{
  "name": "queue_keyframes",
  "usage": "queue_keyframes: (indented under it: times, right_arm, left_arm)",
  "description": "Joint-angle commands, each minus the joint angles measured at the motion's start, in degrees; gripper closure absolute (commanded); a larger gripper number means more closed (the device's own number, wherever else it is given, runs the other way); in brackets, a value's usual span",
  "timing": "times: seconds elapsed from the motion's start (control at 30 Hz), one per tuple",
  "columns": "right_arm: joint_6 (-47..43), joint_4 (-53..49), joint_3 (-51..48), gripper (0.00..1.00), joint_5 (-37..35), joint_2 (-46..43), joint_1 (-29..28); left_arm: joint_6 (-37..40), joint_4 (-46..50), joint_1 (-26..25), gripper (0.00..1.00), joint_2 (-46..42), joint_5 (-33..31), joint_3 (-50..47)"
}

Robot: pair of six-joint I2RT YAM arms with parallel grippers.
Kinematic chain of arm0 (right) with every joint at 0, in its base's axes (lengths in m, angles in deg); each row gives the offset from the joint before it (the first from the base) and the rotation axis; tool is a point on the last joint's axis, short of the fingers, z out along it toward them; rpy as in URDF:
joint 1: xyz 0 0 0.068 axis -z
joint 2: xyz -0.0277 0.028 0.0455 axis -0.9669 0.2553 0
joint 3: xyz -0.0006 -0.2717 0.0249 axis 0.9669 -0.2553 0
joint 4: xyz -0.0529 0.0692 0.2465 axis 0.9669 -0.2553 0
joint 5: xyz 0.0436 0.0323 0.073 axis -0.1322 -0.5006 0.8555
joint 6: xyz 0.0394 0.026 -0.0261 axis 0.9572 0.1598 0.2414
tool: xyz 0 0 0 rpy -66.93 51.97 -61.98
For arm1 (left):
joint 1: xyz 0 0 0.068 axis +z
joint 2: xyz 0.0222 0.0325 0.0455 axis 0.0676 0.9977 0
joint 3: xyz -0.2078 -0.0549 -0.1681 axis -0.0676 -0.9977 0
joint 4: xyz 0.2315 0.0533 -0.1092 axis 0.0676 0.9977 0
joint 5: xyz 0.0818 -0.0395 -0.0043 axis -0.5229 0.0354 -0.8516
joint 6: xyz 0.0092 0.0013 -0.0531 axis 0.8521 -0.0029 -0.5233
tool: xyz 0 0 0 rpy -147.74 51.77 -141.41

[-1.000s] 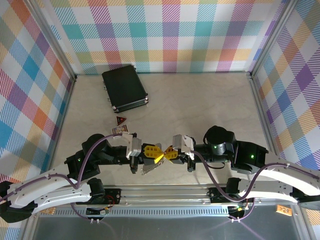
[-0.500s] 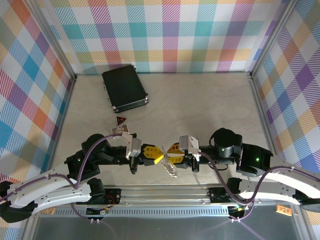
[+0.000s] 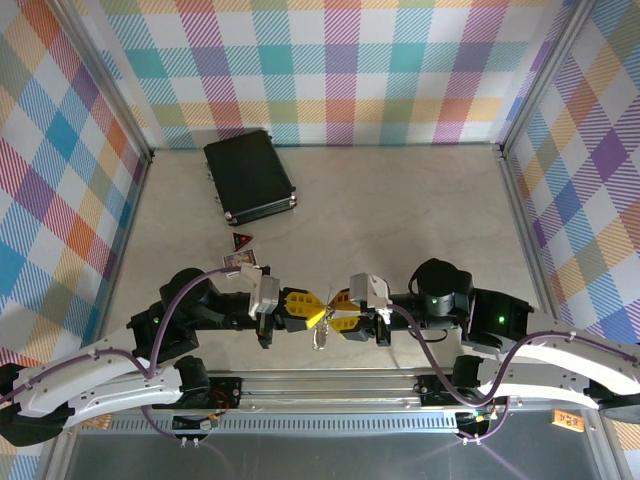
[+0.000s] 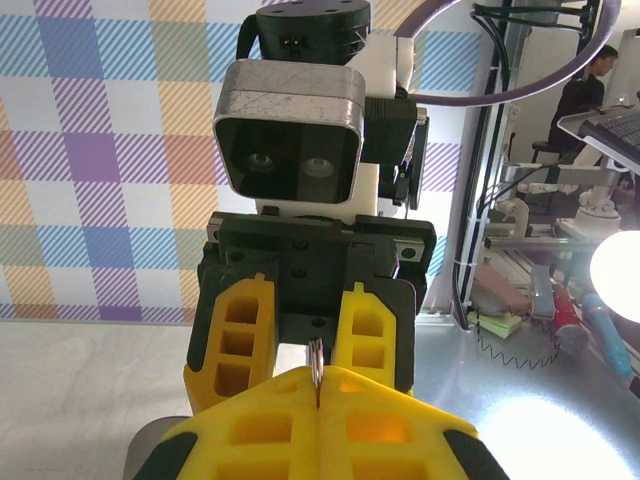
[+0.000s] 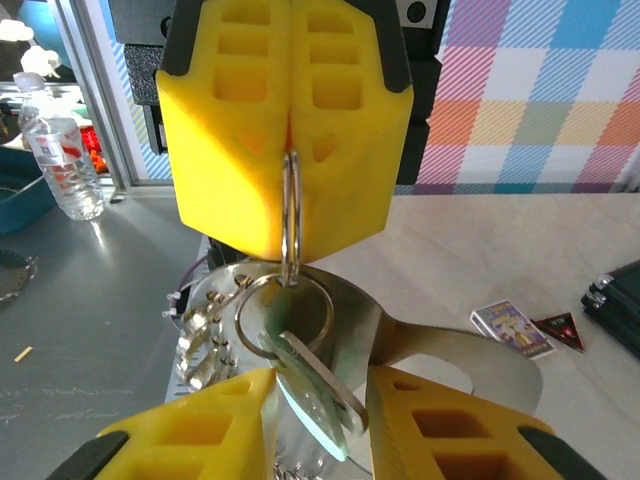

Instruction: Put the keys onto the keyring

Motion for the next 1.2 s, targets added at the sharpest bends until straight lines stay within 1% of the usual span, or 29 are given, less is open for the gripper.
queue_keyframes:
  times: [0.0,0.17,0.33,0.5,0.63,1.17]
  right_arm:
    - [1.13,3.15,-0.46,0.72,2.12,0.40,-0.26]
    - [1.17,3.89,-0.90,0.79,1.64,0.38,-0.30]
    - [0.86,3.64,-0.55,0.93,1.46,0.36,-0.34]
    - [0.28,1.33,0.78,1.00,0.57,0.70,-0.32]
    - [-0.41,-1.25,2.41,1.00,-0.38,1.67,-0.30]
    - [-0.70,-1.36,2.26,1.00,-1.50,0.21,-0.35]
  left_arm:
    - [-0.47,-4.08,0.22,1.00,-1.16,1.22,0.95]
    - [-0.34,-3.90,0.22,1.00,-1.70,1.11,0.76]
    - [0.16,-3.05,0.24,1.00,-2.15,0.76,0.69]
    - [0.77,-1.61,0.22,1.00,-2.19,0.11,0.85]
    - [2.61,2.13,0.22,1.00,-1.24,-1.16,2.12]
    - [7.14,10.46,0.22,1.00,-0.65,-4.98,3.59]
